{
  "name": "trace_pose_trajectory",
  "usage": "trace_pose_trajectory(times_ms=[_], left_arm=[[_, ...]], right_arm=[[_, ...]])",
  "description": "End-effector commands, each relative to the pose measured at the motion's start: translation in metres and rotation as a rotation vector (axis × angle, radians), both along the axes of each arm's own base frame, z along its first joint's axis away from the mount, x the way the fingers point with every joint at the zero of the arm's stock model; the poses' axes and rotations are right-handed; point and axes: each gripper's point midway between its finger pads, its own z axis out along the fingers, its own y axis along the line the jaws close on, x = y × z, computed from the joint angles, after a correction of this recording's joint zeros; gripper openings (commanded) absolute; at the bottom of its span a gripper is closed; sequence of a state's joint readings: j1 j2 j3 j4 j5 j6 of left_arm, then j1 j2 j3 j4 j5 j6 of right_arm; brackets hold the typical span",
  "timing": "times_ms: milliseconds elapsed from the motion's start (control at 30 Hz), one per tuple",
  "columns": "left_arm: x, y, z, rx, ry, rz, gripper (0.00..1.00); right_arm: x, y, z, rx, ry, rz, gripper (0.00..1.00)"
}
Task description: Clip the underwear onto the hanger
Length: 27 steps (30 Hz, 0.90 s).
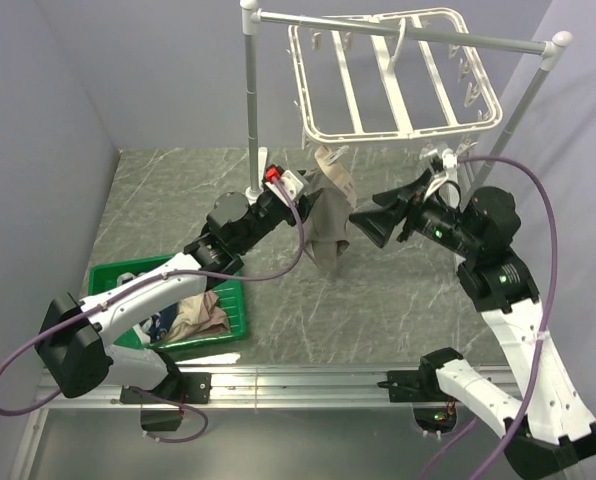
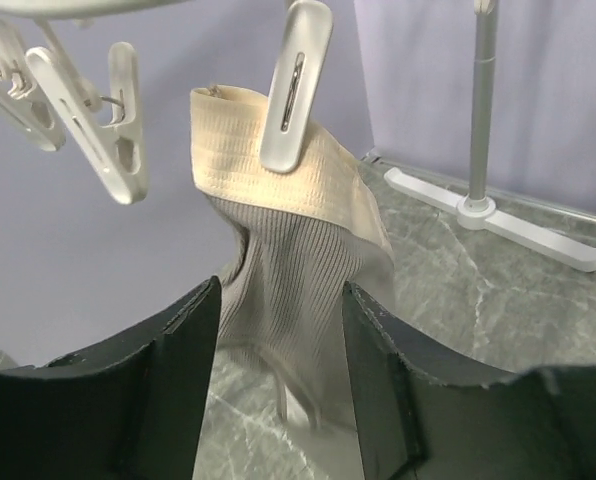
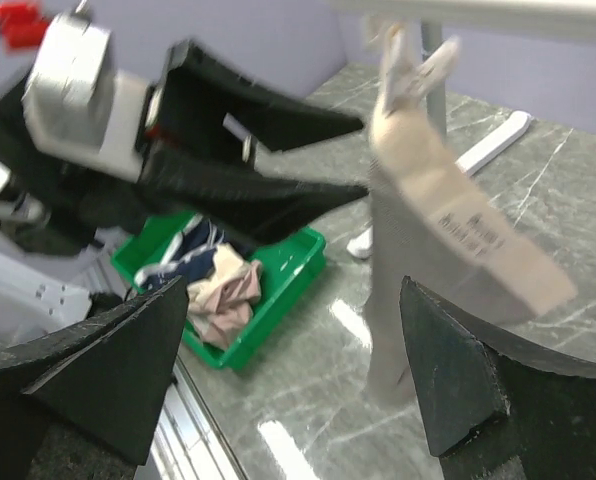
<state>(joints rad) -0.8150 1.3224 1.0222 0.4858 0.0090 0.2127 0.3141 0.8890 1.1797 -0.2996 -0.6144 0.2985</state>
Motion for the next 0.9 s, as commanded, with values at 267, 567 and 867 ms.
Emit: trace_pose_trajectory(times_ms=[267, 567, 867], left_arm=[[0.024, 0.038, 0.001, -0.019, 0.066, 0.079, 0.6], [-0.004, 0.035, -0.028, -0.006, 0.249, -0.07, 0.82], [0.0, 0.024, -0.06, -0.099, 0.47, 0.065, 0.83]], right_arm=[[-0.045, -0.017, -0.046, -0.044, -0.015, 0.0, 0.93], [-0.044, -0.032, -0.081, 0.024, 0.094, -0.134, 0.92], [-0.037, -0.032, -0.096, 0.078, 0.168, -0.171, 0.81]])
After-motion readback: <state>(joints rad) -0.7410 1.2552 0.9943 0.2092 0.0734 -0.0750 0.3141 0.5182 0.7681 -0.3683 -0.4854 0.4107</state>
